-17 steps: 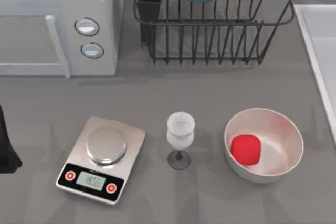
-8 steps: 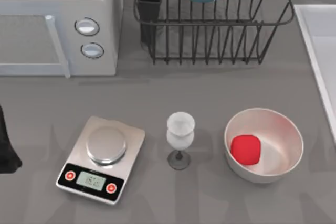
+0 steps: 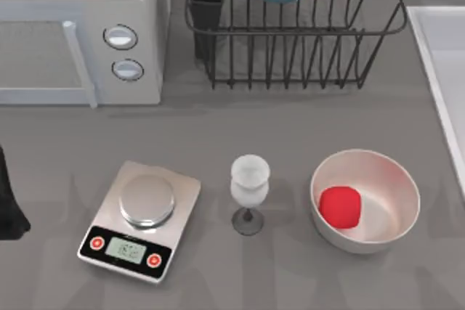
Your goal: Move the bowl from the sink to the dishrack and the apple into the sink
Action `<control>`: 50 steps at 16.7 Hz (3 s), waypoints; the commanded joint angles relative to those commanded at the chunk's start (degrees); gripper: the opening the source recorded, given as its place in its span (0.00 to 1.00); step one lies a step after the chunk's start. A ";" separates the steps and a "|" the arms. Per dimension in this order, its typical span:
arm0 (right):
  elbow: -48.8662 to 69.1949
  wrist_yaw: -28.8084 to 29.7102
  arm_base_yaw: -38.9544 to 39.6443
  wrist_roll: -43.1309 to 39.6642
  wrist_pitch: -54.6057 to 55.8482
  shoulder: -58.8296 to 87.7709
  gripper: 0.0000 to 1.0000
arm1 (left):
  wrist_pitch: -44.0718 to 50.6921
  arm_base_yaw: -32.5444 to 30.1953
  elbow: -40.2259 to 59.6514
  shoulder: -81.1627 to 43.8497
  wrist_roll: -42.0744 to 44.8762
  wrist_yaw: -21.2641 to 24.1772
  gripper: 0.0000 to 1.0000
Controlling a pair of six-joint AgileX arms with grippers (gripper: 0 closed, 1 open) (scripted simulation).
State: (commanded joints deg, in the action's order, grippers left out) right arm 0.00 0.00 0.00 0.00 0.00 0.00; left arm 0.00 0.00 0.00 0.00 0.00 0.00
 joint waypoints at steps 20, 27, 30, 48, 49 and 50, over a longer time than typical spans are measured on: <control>2.68 0.08 1.71 1.44 -2.39 3.46 1.00 | 0.00 0.00 0.00 0.00 0.00 0.00 1.00; 22.72 0.02 13.20 11.57 -18.41 28.63 1.00 | 0.00 0.00 0.00 0.00 0.00 0.00 1.00; 34.83 -0.06 19.21 17.35 -27.90 44.43 1.00 | 0.00 0.00 0.00 0.00 0.00 0.00 1.00; 78.84 0.03 35.78 36.60 -63.53 105.31 1.00 | 0.00 0.00 0.00 0.00 0.00 0.00 1.00; 78.84 0.03 35.78 36.60 -63.53 105.31 1.00 | 0.00 0.00 0.00 0.00 0.00 0.00 1.00; 78.67 0.02 35.49 36.53 -63.39 105.15 1.00 | 0.00 0.00 0.00 0.00 0.00 0.00 1.00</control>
State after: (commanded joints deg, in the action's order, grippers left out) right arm 78.67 0.02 35.49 36.53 -63.39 105.15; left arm 0.00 0.00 0.00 0.00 0.00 0.00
